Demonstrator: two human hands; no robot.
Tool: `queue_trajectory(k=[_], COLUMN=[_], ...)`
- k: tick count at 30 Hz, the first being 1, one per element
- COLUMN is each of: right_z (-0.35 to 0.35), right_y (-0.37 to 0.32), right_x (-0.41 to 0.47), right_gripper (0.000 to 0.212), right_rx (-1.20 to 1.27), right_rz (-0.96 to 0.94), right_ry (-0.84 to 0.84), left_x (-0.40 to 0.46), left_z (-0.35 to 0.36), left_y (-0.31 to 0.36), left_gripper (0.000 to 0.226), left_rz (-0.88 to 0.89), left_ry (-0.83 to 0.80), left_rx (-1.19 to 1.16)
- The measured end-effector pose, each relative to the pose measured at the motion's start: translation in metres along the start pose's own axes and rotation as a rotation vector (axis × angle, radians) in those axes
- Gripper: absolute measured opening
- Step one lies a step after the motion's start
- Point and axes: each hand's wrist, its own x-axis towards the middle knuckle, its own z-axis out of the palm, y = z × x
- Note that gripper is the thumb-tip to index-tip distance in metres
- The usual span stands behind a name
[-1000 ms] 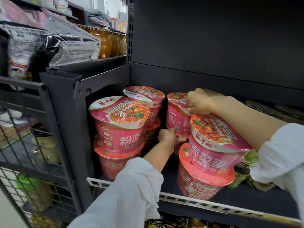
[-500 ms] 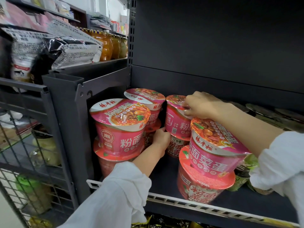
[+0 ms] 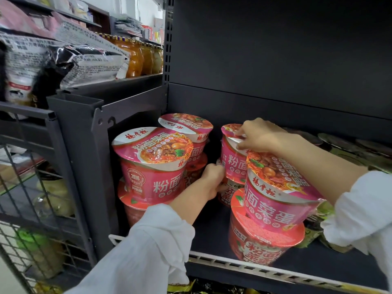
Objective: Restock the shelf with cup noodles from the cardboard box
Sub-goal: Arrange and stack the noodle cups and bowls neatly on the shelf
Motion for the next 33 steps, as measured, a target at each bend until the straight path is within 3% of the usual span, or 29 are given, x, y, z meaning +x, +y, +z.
queue_trajectory(k=[3, 7, 10, 14, 18, 23, 28, 33], right_z=[0.001, 0.000, 0.003, 0.004, 0.000, -0.001, 0.011, 0.056], right_y=[0.007, 0.015, 0.011, 0.003, -0.014, -0.038, -0.066, -0.093], right_x=[-0.001, -0.004, -0.005, -0.008, -0.021, -0.033, -0.040, -0.063], right_gripper=[0.039, 0.051, 0.046, 0.040, 0.041, 0.039, 0.040, 0.031], right_rx=[0.039, 0.119, 0.132, 0.144, 0.181, 0.227, 0.349, 0.573], right_rz=[-0.006, -0.030, -0.016, 0.009, -0.136, -0.251, -0.237, -0.130], right_ry=[-0.006, -0.043, -0.045, -0.024, 0.079, 0.178, 0.175, 0.012], left_x=[-0.005, -0.002, -0.003, -0.014, -0.035, -0.053, -0.080, -0.113], left_z=[0.007, 0.009, 0.005, -0.001, -0.012, -0.031, -0.054, -0.092], left_y=[-0.003, -0.005, -0.002, 0.006, 0.008, -0.006, -0.014, -0.029], left_gripper=[0.022, 0.051, 0.039, 0.040, 0.036, 0.039, 0.037, 0.028], left_rz=[-0.006, -0.005, 0.018, 0.154, 0.352, 0.411, 0.603, 0.729], left_ry=[0.003, -0.021, -0.021, 0.119, 0.265, 0.324, 0.296, 0.087], left_rx=[0.014, 0.099, 0.127, 0.294, 0.555, 0.798, 1.024, 1.177])
